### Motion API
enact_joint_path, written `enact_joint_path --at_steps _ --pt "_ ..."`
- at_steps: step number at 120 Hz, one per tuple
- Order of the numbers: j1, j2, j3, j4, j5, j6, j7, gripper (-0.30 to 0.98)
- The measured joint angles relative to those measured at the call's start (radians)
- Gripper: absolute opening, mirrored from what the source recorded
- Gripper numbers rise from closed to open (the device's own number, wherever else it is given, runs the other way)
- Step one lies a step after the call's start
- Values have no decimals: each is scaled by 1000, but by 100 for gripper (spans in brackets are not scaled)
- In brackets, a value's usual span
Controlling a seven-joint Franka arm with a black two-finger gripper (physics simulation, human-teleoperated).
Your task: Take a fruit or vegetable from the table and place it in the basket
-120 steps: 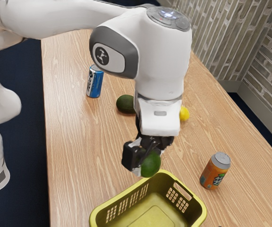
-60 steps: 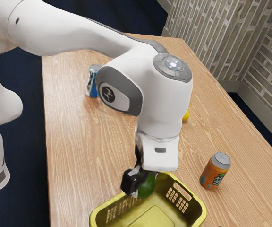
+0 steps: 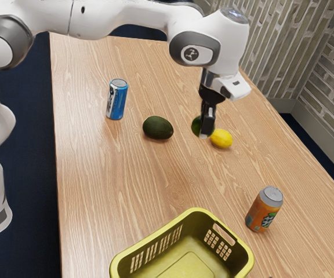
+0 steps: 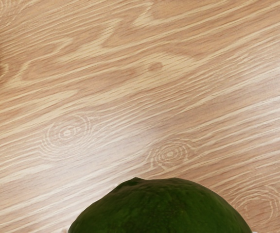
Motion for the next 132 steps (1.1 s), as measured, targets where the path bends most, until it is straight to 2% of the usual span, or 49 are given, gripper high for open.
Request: enact_joint_path --at_steps 23,31,47,54,71,94,132 --pt "-305 -26 17 15 3 -14 -1 20" --pt "-449 -32 59 16 3 -21 0 20" --pt "-660 -24 80 10 3 -27 -1 20" --pt "-709 -15 51 9 3 -27 -1 20" --pt "-864 -17 56 8 4 -26 -2 19" --pt "-998 -21 51 17 4 -36 -3 19" --pt "-1237 -18 115 19 4 -54 1 20"
